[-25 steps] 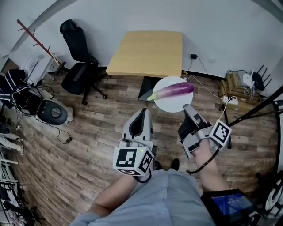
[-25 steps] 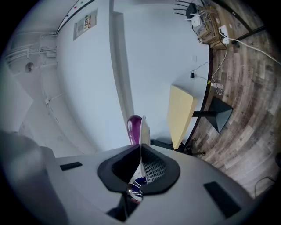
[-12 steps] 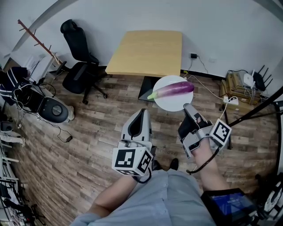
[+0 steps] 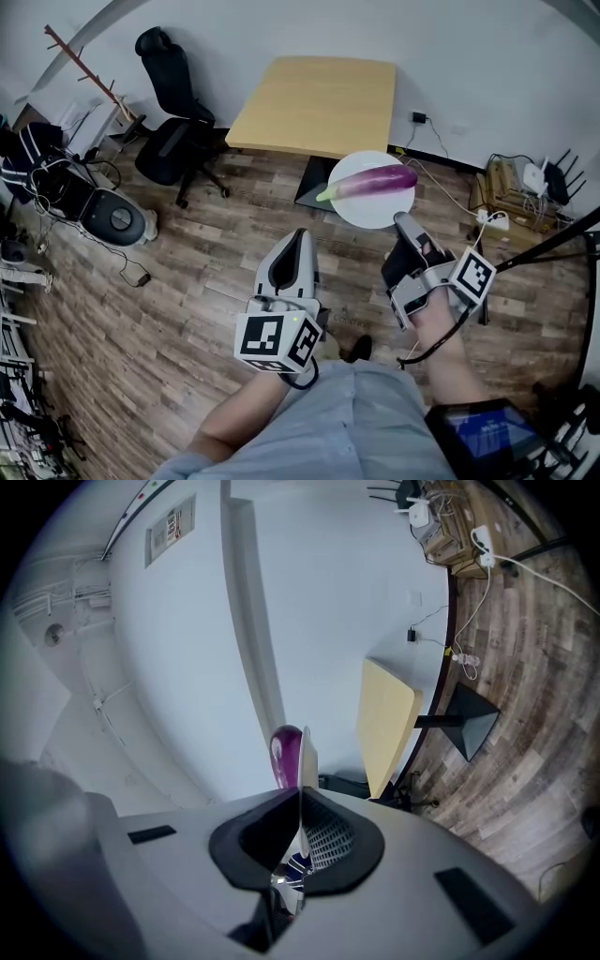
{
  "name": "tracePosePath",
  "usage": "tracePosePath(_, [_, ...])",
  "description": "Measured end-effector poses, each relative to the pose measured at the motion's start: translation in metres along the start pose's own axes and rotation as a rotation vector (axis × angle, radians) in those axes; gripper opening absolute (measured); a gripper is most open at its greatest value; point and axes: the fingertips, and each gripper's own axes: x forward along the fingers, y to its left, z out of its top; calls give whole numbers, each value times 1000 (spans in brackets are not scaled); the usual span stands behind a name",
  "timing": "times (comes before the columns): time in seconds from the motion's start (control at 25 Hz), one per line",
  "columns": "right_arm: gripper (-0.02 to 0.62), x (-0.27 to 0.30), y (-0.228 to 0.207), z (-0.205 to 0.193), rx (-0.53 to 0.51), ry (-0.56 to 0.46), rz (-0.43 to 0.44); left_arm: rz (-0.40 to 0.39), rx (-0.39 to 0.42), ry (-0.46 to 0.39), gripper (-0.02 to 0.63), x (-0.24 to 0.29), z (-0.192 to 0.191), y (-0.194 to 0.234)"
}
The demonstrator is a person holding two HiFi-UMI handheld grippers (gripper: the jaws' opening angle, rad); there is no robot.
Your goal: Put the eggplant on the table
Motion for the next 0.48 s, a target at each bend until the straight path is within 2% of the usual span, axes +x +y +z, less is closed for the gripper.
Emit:
tracePosePath(0.24, [8, 32, -8, -3, 10, 11, -19, 16, -18, 9, 8, 17, 2, 28])
tracePosePath(0.48, [8, 54, -16, -3, 14, -6, -24, -9, -10, 9, 6, 34, 6, 49])
